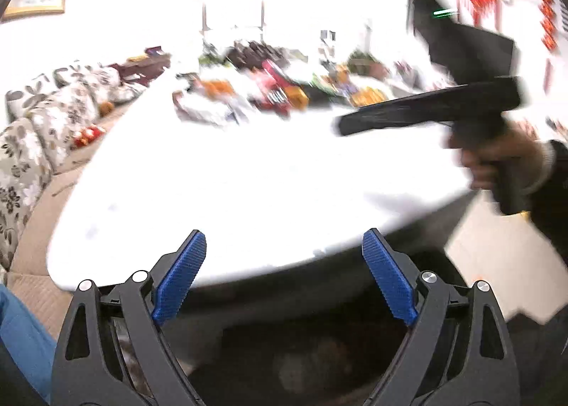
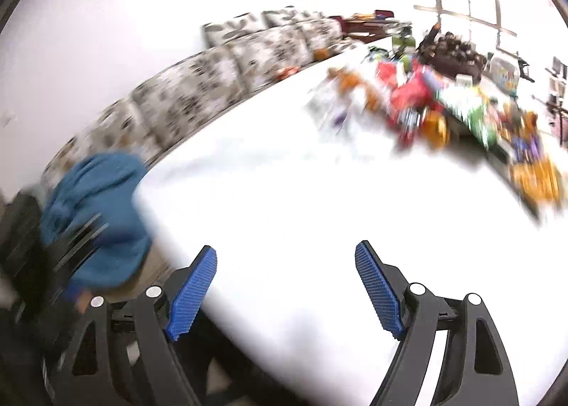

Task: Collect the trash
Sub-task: 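Pinch a white tissue with the right gripper while the left grasps the purple-white snack packet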

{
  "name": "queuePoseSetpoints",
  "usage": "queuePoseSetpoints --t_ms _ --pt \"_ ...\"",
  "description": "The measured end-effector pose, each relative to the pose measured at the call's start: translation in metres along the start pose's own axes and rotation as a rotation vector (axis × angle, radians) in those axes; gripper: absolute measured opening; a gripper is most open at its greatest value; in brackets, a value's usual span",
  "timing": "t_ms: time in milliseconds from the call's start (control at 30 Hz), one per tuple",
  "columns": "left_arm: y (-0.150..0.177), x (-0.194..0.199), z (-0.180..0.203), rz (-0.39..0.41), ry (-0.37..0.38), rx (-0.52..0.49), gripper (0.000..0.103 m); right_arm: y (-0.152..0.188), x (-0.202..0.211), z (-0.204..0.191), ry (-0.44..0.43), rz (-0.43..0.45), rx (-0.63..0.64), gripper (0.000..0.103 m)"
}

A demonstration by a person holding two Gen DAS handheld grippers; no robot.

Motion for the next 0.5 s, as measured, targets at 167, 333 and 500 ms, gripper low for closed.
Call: queuePoseSetpoints --t_ms 167,333,500 --pt "-0.021 -0.025 -0.027 -0.024 -0.022 0.142 0.087 -0.079 -0.101 0.065 0.079 -0.065 -0.088 0.064" --pt "-0.016 -0.043 -0.047 -0.081 -0.058 0.191 0.087 -0.091 -0.147 0.114 0.12 -0.12 -0.205 0.018" --pt "-0.037 -0.073 -0.063 -0.101 -0.097 0.202 0.088 -0.073 -0.077 0.086 -0.028 -0.006 -0.2 0.0"
Point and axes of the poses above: each gripper's, at about its wrist camera, not at the fingertips, and x roughly against the way its jaws point, z to its right, y to its underside, the point moved 7 cm from there along -x, roughly the way its jaws point, and after that the axes turned 13 degrees about -y, right-handed, at the moved point
